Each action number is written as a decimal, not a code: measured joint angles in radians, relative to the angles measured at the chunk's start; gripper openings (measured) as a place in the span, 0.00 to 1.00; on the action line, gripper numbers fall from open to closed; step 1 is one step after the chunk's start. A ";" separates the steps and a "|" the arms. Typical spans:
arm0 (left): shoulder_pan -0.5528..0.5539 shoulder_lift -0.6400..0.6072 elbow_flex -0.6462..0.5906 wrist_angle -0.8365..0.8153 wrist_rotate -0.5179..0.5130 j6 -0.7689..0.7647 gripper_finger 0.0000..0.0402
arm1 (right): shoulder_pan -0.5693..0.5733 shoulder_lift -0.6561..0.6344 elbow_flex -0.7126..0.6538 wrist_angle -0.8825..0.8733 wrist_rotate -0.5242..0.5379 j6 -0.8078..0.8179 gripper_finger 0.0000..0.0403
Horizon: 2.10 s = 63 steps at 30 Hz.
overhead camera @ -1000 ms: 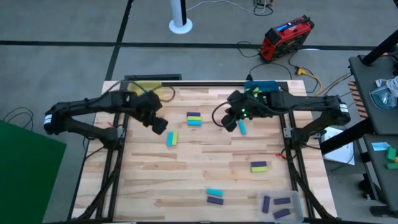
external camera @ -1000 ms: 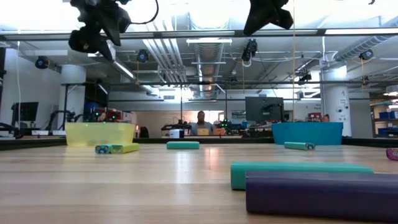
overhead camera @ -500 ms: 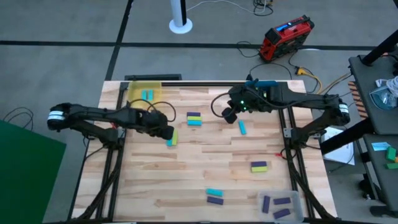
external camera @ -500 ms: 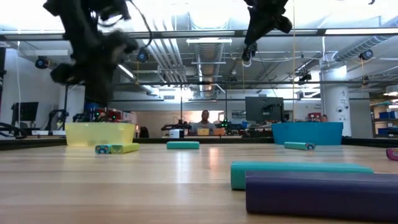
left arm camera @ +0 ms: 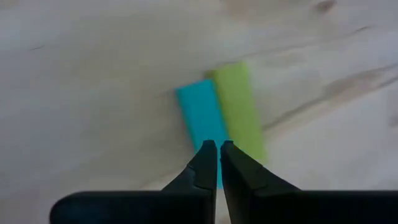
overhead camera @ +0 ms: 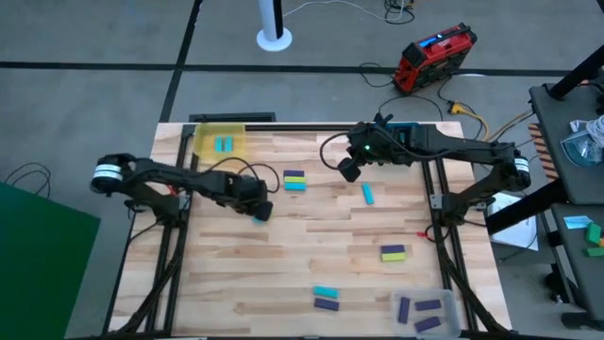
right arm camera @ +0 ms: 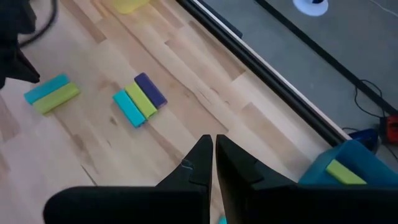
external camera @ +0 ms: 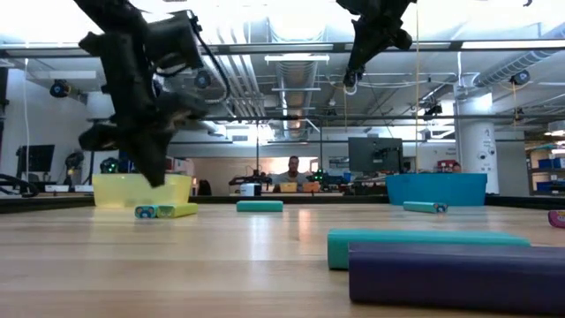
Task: Sort blocks
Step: Put the light blue block into the yellow bin
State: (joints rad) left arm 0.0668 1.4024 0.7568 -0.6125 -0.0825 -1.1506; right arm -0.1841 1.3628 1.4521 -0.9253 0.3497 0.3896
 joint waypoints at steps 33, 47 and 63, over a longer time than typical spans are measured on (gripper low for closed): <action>0.014 0.089 0.085 0.008 0.002 -0.101 0.05 | 0.000 0.000 0.000 -0.002 -0.001 -0.008 0.03; 0.016 0.089 -0.008 0.039 -0.005 -0.204 0.33 | 0.000 0.000 0.000 -0.002 -0.001 -0.008 0.03; -0.007 0.169 0.018 0.071 -0.014 -0.202 0.43 | 0.000 0.000 -0.002 -0.005 -0.001 -0.008 0.03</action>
State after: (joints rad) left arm 0.0595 1.5717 0.7746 -0.5413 -0.0962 -1.3521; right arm -0.1841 1.3628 1.4506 -0.9298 0.3485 0.3813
